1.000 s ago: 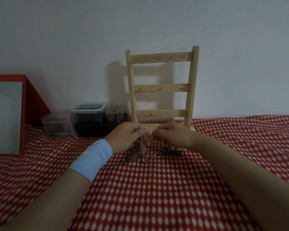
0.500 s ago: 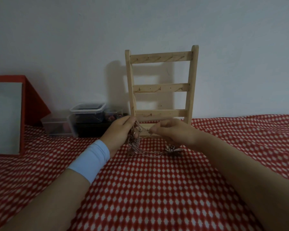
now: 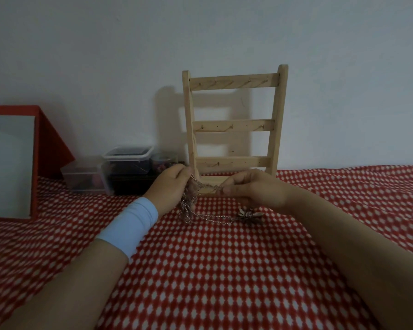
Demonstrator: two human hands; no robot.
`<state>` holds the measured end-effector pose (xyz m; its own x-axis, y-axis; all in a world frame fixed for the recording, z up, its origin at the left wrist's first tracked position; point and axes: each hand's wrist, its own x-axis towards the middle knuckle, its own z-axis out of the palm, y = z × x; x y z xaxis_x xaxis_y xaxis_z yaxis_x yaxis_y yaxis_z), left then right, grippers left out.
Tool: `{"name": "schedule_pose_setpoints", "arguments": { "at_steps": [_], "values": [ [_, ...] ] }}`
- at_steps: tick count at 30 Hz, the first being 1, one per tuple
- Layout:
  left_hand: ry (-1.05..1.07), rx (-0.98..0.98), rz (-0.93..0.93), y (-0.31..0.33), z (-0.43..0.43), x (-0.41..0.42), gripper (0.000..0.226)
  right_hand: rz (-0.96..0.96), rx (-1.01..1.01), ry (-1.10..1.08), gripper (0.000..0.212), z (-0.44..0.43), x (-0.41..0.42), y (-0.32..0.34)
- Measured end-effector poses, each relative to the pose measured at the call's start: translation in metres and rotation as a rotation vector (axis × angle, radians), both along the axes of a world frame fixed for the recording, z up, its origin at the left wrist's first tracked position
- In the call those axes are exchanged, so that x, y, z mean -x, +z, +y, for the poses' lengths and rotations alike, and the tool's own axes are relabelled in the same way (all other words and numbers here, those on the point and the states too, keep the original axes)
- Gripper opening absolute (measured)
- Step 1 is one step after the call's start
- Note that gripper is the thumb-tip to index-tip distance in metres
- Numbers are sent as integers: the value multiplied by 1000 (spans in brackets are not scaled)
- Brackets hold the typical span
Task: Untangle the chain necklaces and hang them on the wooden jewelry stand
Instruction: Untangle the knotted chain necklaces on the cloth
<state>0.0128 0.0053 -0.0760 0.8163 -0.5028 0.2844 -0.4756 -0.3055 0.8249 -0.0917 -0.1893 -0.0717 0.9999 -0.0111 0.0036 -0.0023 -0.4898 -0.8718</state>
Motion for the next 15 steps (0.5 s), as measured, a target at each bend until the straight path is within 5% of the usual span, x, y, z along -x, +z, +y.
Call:
{"name": "schedule_pose_setpoints", "arguments": {
  "at_steps": [9, 15],
  "values": [
    [-254, -97, 142, -3, -4, 4, 15, -47, -52, -15, 20, 0, 0, 0],
    [-243, -112, -38, -2, -3, 5, 10, -78, -18, -53, 19, -3, 1, 0]
  ]
}}
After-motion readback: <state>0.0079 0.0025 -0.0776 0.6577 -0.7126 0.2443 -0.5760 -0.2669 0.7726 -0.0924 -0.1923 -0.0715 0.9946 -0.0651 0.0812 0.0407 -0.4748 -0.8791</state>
